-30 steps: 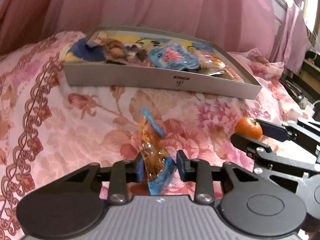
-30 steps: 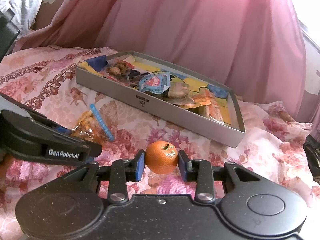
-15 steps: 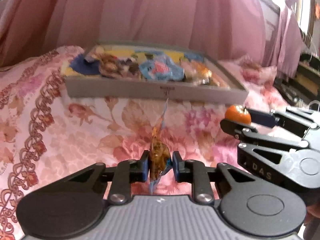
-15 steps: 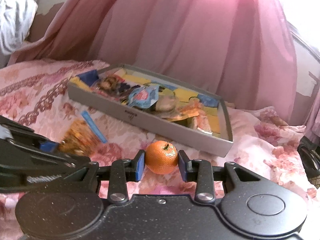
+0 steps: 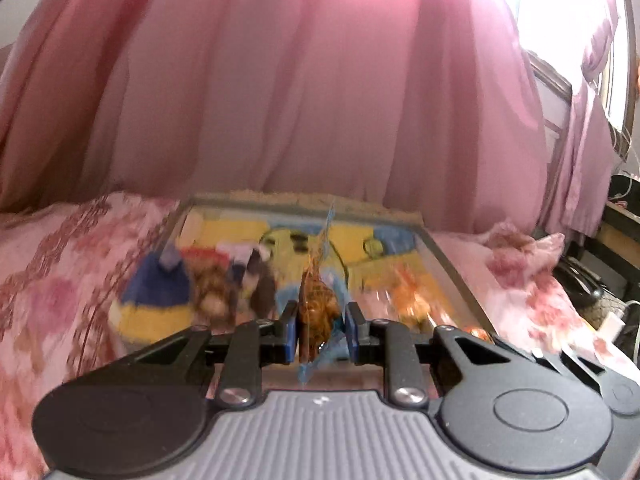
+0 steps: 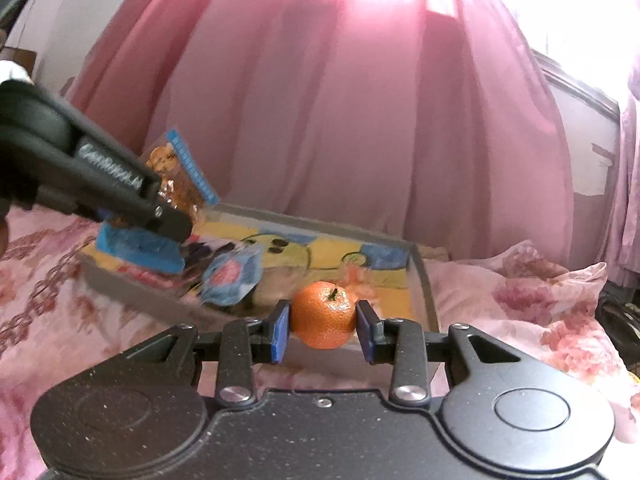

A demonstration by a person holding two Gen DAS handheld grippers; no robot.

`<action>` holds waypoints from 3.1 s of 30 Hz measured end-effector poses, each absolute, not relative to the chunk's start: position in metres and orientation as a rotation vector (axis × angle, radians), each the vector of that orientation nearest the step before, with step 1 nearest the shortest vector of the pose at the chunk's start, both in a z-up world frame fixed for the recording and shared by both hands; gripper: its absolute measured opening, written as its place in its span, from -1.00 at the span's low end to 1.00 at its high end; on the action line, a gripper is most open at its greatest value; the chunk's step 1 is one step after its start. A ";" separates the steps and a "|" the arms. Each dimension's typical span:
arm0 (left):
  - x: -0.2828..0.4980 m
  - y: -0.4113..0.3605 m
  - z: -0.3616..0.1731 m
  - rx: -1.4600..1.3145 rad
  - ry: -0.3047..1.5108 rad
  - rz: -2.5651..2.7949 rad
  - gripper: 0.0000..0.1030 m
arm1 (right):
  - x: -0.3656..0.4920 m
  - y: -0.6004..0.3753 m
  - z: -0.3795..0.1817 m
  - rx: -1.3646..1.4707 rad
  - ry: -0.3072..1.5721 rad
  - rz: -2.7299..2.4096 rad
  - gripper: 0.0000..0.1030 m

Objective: Organize snacks

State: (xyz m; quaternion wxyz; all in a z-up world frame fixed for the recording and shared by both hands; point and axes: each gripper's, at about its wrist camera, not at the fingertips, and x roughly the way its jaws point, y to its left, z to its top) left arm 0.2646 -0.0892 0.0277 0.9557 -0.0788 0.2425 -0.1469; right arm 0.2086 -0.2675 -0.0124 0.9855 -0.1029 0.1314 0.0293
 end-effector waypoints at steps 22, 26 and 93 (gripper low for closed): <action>0.332 -0.087 -0.002 -0.204 0.673 -0.215 -0.47 | 0.264 -0.269 -0.030 -0.177 0.345 0.048 -0.27; 0.327 -0.088 -0.005 -0.183 0.666 -0.214 -0.40 | 0.262 -0.268 -0.030 -0.179 0.341 0.045 -0.23; 0.138 -0.053 0.060 -0.122 0.356 0.000 0.99 | 0.106 -0.297 0.047 0.150 0.197 0.020 0.99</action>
